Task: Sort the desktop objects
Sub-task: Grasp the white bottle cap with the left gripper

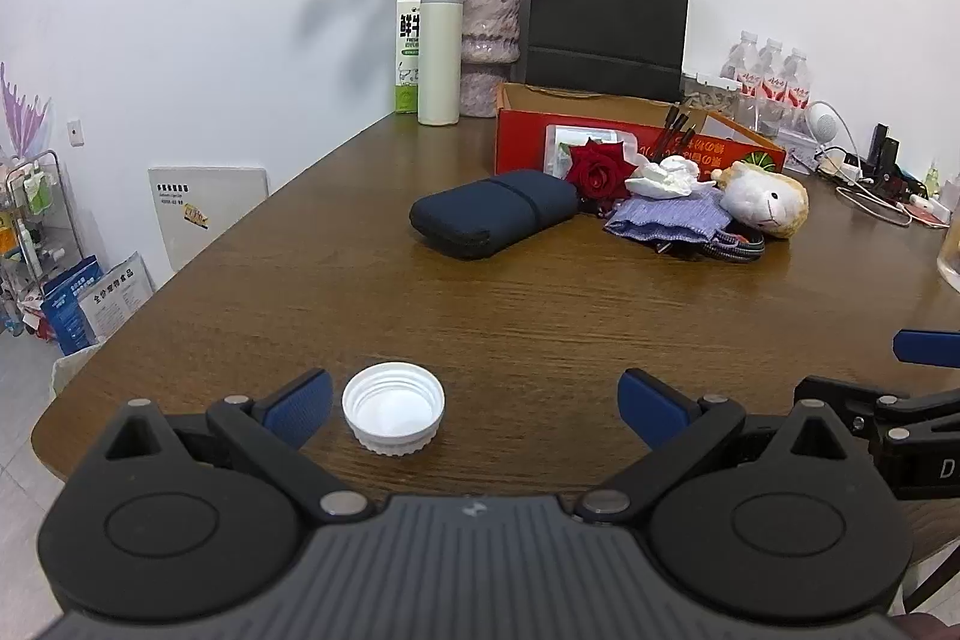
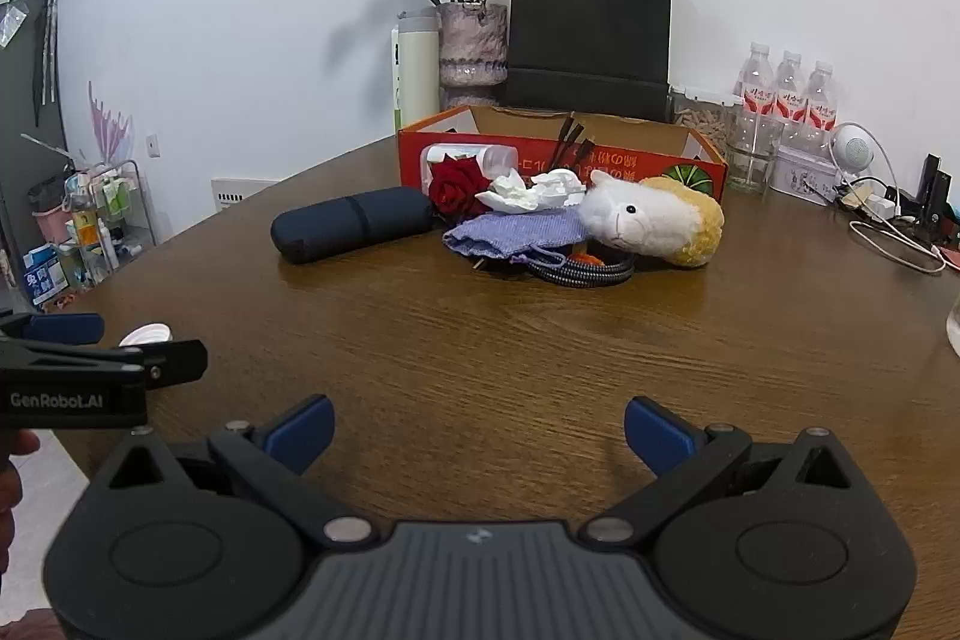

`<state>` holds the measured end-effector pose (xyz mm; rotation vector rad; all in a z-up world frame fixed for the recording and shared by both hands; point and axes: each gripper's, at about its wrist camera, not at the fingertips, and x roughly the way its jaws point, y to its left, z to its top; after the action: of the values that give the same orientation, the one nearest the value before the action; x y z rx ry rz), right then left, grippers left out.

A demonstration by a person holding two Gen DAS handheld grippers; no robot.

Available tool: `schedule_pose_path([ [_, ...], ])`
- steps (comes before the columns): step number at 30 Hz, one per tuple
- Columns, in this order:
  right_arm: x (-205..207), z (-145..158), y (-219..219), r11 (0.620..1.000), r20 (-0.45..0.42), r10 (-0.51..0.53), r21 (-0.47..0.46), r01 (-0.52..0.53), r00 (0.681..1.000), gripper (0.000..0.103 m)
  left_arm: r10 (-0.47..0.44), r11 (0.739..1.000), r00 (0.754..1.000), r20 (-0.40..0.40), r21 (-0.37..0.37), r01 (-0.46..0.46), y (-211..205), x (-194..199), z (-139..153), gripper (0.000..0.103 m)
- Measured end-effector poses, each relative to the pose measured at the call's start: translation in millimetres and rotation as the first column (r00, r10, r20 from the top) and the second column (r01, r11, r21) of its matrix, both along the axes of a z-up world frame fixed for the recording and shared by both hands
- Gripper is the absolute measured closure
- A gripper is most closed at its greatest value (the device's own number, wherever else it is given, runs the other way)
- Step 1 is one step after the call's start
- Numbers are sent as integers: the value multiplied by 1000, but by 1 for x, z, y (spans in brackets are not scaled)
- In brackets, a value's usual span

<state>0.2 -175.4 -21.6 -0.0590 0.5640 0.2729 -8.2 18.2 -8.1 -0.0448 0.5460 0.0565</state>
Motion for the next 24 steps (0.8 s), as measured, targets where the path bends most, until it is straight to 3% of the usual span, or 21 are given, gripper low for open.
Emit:
schedule_pose_path([
  [24, 17, -13, 14, 1000, -64, 14, -23, -16, 998, 0, 66, 998, 997, -35, -20, -67, 23, 11, -19, 0],
])
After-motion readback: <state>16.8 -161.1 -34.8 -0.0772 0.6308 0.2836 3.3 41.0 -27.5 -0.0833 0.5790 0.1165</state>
